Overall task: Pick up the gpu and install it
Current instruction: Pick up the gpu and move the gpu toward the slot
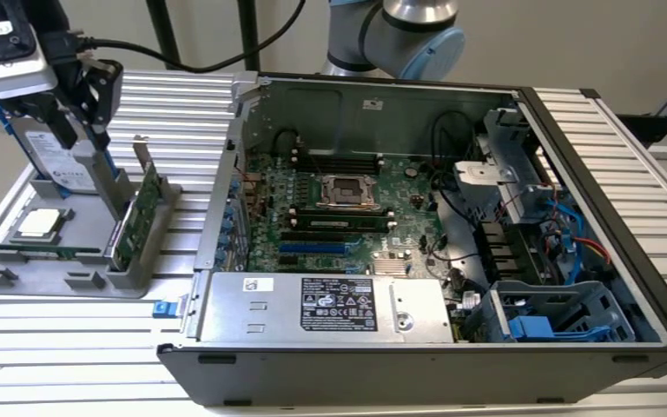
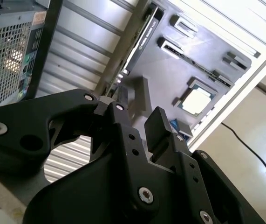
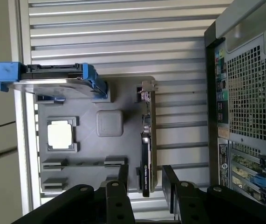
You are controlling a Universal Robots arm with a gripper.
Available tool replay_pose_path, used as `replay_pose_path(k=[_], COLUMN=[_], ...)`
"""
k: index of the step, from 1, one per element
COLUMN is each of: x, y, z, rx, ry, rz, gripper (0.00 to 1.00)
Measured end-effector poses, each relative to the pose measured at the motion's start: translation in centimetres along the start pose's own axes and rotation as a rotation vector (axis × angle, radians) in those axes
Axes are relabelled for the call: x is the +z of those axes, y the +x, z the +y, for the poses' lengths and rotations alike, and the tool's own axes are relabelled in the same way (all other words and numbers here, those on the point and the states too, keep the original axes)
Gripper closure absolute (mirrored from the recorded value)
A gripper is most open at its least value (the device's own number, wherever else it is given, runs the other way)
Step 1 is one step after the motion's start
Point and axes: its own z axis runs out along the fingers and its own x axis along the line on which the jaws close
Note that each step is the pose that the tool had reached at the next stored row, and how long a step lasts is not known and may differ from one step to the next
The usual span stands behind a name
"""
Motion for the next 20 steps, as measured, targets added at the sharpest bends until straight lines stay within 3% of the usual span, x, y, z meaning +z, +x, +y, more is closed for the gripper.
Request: replay_pose_path(k=[20], x=[0.53], y=[-0.05], z=[-0.51], rx=[0.0], ry=[0.0002], rz=[0.0004], gripper=[0.0])
